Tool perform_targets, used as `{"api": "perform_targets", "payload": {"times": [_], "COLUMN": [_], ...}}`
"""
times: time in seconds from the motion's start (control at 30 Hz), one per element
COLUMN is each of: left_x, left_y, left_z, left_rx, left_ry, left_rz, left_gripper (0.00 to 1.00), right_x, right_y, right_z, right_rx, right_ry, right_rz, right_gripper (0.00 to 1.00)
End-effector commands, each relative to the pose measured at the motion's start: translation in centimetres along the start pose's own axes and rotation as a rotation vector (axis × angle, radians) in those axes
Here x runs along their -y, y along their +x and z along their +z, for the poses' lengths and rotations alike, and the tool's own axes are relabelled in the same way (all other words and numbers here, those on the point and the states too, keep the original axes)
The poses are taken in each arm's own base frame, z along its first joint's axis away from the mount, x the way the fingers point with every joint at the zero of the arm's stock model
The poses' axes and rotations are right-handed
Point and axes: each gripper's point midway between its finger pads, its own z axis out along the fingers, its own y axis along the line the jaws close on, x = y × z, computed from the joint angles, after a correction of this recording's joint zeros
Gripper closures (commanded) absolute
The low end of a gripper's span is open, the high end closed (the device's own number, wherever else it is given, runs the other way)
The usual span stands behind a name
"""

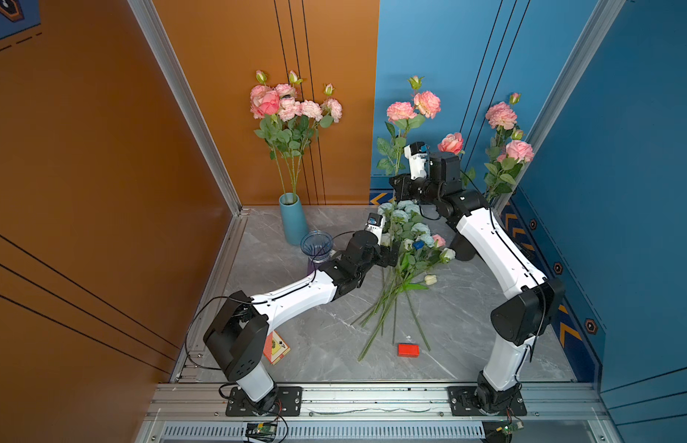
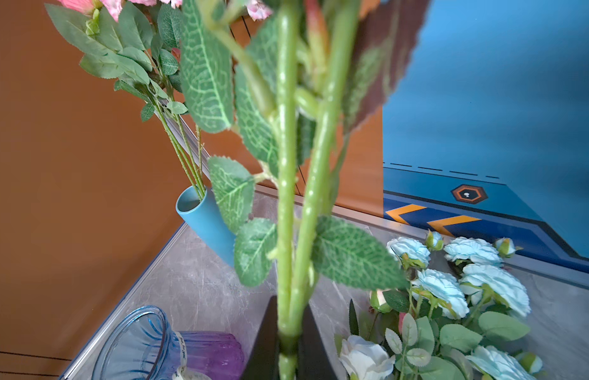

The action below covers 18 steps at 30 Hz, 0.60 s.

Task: Place the pink flowers into the vase
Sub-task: Place the flower in the vase.

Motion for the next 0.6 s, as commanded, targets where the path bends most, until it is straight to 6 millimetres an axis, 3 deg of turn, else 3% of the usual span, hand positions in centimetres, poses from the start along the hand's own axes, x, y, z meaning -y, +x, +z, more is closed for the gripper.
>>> {"api": "perform_targets", "payload": {"times": [0.0,0.33,0.57], "left_x": [1.0,4.1,6.5], "left_y": [-1.3,-3.6,-4.0], "left_z": [-1.2,-1.9,-1.1], "left_rx": [0.032,0.133,0.165], "left_ry": [0.032,0.108,0.163], "left_rz": [0.079,0.179,0.233], "left_gripper": [0.01,0.01,0.01], "right_x": [-0.8,1.7,5.8], "right_y": [-4.1,-8.2,-11.2], "right_z": [-5.2,-14.8,-20.2], "right_rx": [0.105,0.254,0.417], "right_ry": [0.052,0.266,0.441], "right_rz": [-0.138,-0.315,-0.352], "right_gripper": [1.0,1.0,1.0]}}
